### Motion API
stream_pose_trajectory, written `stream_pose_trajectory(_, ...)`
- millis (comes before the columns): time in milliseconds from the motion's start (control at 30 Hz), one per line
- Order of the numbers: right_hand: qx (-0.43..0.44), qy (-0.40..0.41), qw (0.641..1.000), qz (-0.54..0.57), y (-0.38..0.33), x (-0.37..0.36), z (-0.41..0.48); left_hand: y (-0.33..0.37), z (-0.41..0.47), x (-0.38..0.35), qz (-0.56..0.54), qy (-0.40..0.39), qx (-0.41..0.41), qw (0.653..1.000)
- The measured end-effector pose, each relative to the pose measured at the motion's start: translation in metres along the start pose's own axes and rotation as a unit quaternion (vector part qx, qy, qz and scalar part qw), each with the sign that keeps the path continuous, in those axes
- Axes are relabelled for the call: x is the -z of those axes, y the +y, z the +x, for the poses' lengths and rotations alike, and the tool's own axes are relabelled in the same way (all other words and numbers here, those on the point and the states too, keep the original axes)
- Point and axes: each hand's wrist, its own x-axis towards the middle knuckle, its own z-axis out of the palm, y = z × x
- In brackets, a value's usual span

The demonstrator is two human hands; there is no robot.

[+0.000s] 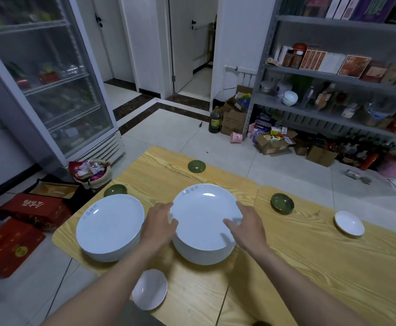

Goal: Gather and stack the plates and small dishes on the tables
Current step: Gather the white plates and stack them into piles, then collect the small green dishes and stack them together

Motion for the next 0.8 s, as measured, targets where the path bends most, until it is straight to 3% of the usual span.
stream_pose_trajectory(167,0.140,-0.068,0.956,-0.250,-0.026,0.013,0.042,0.028,0.036,0.012,0.199,-0.023,-0.096,0.975)
stream_pose_trajectory(333,0.167,-0.090,0.919,-0.345,-0.046,0.017,0.077,0.044,0.065,0.013,0.256,-0.037,-0.110,0.960)
stream_pose_trajectory(600,0.139,-0.098,0.913,-0.371,-0.060,0.005,0.142,0.048,0.142,0.010,0.227,-0.049,-0.121,0.965)
stream_pose_trajectory(800,0.089,-0.123,0.939,-0.308,-0.073,-0.022,0.208,0.039,0.218,0.000,0.185,-0.073,-0.109,0.974)
